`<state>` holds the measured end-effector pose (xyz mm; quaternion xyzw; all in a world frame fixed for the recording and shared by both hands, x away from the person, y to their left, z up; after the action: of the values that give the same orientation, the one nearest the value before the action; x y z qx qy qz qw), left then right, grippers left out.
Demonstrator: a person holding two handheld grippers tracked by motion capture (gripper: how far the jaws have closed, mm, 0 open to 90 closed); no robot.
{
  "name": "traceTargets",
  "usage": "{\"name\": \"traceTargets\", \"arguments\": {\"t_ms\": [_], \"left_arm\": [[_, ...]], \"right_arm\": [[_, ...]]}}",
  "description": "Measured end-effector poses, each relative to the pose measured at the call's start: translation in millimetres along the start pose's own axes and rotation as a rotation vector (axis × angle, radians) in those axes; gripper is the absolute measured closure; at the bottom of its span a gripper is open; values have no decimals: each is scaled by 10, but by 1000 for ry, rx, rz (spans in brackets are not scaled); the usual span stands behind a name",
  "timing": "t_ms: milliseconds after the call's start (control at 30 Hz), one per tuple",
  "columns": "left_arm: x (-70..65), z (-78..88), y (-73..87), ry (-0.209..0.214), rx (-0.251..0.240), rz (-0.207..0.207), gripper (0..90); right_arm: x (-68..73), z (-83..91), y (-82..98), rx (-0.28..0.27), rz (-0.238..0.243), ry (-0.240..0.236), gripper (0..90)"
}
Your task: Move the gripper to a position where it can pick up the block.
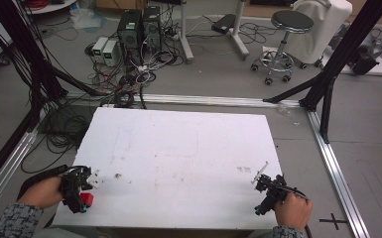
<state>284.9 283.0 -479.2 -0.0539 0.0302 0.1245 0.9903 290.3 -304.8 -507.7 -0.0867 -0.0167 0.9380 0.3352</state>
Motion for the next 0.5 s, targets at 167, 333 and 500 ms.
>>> {"name": "traceTargets", "arguments": {"t_ms": [167, 333, 500], "left_arm": [[11, 4, 8, 12, 32, -60, 185], [22, -12, 28, 24, 49, -110, 187], [22, -14, 47, 26, 54, -149, 190]], "right_arm": [[2, -1, -1, 2, 2, 1, 11], [3, -1, -3, 1, 1, 2, 11], [3, -1, -1, 1, 2, 3, 12]]}}
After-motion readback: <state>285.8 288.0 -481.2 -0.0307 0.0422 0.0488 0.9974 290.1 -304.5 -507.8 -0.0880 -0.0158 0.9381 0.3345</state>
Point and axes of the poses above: each handheld gripper's, and its own axes: z roughly backward along the jaws, y roughly out of its underside, x roughly to its left, the point moved 1 cm from there along -z, roughly forward along the jaws, and after that the axes turned 9 degrees about y, right-handed, at the moved point
